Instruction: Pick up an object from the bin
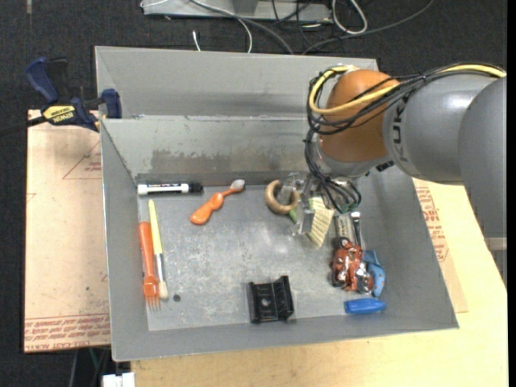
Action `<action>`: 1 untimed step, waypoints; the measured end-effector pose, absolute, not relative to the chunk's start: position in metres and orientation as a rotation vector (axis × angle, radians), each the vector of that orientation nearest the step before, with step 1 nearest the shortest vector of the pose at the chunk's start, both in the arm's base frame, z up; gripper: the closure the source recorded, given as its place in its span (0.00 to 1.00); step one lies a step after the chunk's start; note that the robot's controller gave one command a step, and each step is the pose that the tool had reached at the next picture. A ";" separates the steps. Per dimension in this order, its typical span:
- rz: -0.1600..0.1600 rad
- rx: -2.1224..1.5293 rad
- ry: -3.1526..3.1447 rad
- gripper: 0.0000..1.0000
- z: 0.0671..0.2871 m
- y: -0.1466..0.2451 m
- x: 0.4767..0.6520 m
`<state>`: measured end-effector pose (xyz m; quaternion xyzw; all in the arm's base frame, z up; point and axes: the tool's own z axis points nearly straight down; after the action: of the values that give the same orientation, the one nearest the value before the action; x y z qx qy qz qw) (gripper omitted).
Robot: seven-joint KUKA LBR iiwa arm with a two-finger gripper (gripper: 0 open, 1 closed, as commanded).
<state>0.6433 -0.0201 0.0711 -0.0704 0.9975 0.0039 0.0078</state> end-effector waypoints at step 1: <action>0.012 -0.220 3.118 1.00 0.071 -0.020 0.643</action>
Offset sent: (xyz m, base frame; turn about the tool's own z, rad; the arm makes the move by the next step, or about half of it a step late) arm 0.0000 0.0001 0.0848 0.0000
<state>0.6433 -0.0201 0.0711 -0.0703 0.9975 0.0040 0.0078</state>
